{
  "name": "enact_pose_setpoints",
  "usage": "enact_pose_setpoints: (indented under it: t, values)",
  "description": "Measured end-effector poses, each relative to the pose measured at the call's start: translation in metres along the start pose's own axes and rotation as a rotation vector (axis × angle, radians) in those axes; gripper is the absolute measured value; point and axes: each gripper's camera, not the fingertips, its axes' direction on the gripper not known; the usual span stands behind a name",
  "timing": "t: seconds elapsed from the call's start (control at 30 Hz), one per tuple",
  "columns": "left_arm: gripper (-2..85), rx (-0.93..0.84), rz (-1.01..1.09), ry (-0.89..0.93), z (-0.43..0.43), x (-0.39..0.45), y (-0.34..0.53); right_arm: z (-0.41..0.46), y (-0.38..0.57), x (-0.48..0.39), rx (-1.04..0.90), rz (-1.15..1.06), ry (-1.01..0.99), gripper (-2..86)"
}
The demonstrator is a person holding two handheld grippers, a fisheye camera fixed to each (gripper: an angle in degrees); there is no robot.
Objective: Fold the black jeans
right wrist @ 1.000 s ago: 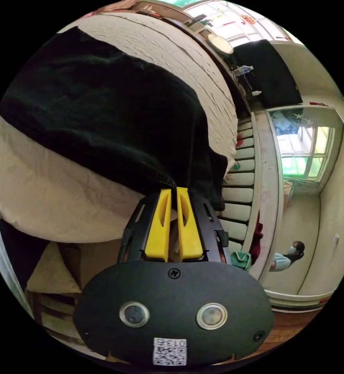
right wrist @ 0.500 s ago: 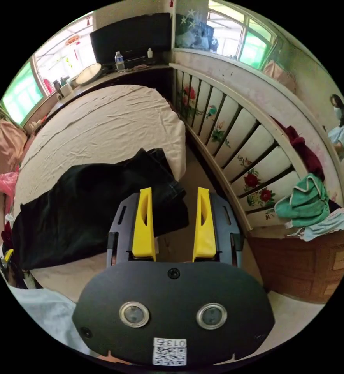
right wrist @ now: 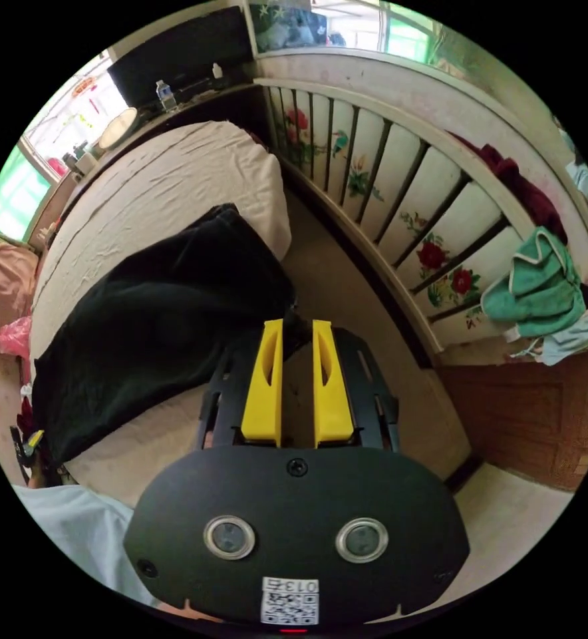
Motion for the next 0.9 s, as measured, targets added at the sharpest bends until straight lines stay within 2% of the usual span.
enact_pose_setpoints:
  t: [0.07,0.13,0.2,0.3,0.43,0.53,0.57,0.63,0.67,0.73,0.83,0.9]
  values:
    - [-0.3,0.014,-0.074,-0.001,-0.015,-0.008,0.001,-0.01,-0.003,0.01,0.003,0.018,0.052,11.1]
    - [-0.2,0.139,-0.081,-0.013,-0.049,-0.008,0.002,-0.035,-0.01,0.016,0.063,-0.023,0.086,12.8]
    - [0.0,0.38,0.049,0.037,-0.108,0.023,-0.019,-0.051,-0.022,0.006,0.124,-0.116,0.104,13.4]
    - [1.0,0.606,0.302,0.235,-0.169,0.098,-0.081,-0.057,-0.058,-0.017,0.169,-0.223,0.011,14.0]
    - [4.2,0.771,0.594,0.374,-0.229,0.212,-0.157,-0.027,-0.111,-0.032,0.038,-0.287,-0.053,14.3]
    - [7.1,0.702,0.803,0.485,-0.257,0.296,-0.214,-0.002,-0.131,-0.02,-0.083,-0.246,-0.167,10.9]
    - [7.7,0.628,0.865,0.498,-0.261,0.326,-0.233,0.0,-0.133,-0.019,-0.1,-0.248,-0.194,9.9]
    - [6.5,0.548,0.922,0.462,-0.262,0.361,-0.253,-0.005,-0.134,-0.019,-0.086,-0.292,-0.203,5.1]
    - [3.1,0.515,0.953,0.429,-0.261,0.377,-0.26,-0.01,-0.132,-0.019,-0.06,-0.306,-0.187,4.7]
    - [0.7,0.535,0.966,0.383,-0.266,0.387,-0.261,-0.037,-0.12,-0.017,0.088,-0.365,-0.146,3.8]
    - [-0.2,0.644,0.866,0.367,-0.275,0.379,-0.257,-0.055,-0.102,-0.006,0.293,-0.374,-0.196,3.6]
    - [-0.3,0.557,0.823,0.352,-0.263,0.389,-0.272,-0.03,-0.109,-0.001,0.209,-0.311,-0.161,4.0]
